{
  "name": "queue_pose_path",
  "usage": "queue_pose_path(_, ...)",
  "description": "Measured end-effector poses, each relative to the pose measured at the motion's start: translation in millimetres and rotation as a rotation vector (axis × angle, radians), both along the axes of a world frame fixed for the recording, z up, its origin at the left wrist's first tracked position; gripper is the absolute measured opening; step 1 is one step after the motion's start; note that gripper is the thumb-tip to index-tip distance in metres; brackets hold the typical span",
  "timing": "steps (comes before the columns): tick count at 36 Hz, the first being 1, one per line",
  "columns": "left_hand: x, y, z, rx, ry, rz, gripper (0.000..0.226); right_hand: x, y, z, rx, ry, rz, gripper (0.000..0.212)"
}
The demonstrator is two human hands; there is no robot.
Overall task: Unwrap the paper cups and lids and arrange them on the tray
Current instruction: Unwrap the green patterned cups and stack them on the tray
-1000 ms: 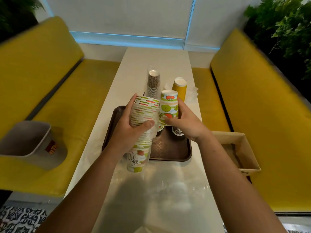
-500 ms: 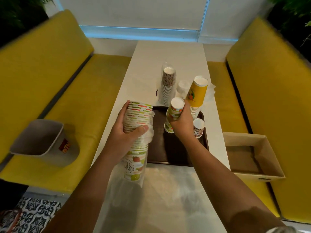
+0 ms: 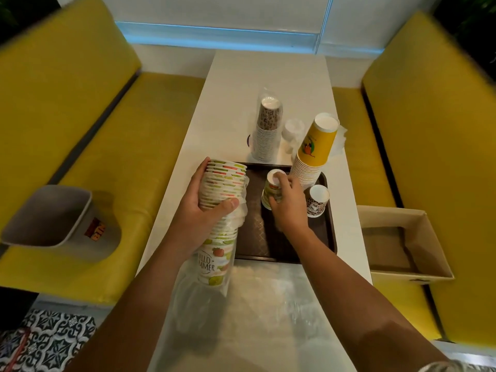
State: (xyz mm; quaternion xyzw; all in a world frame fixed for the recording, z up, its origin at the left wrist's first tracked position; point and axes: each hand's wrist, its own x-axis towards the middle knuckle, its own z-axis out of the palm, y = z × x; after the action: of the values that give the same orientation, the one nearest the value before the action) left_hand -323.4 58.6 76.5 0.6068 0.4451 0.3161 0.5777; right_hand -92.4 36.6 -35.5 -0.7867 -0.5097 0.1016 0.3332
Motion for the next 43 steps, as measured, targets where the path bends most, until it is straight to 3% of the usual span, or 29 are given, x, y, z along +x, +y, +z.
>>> queue_pose_path(4,3.7,-1.9,0.2,0.006,0.009,-0.015,0.095,2.1,-5.2,-2.8,-0.041,-0.023,0.004,0.048)
queue_pose_path(9,6.4,-4.6,1.7,0.009,0.035,-0.026,0.090,3.1,-8.4,2.1,-0.079,-0.074,0.025,0.052)
queue_pose_path(14,6.6,-8.8,3.6,0.043,0.077,-0.054,0.090,0.8,-19.1,21.3,0.137,-0.086,-0.017,0.047)
queue_pose_path(17,7.6,-12.3,7.0,0.079,0.107,-0.074,0.090,-6.4,-25.8,50.8,0.356,0.074,-0.033,0.026)
queue_pose_path(20,8.5,-17.3,10.1,0.092,0.122,-0.107,0.091,-13.5,-37.2,92.5,0.465,0.286,0.097,0.021)
queue_pose_path(25,10.6,-27.8,16.4,0.113,0.175,-0.185,0.095,-15.7,-50.8,132.7,0.371,0.396,0.440,0.019)
queue_pose_path(33,8.7,-43.4,24.4,0.144,0.210,-0.228,0.090,-13.3,-67.8,151.1,0.337,0.339,0.564,0.011)
queue_pose_path(38,6.5,-51.2,28.4,0.152,0.194,-0.225,0.090,-13.0,-71.3,153.2,0.341,0.338,0.548,0.015)
queue_pose_path(43,3.4,-57.7,32.7,0.185,0.213,-0.252,0.090,-13.7,-71.8,155.8,0.374,0.446,0.367,0.024)
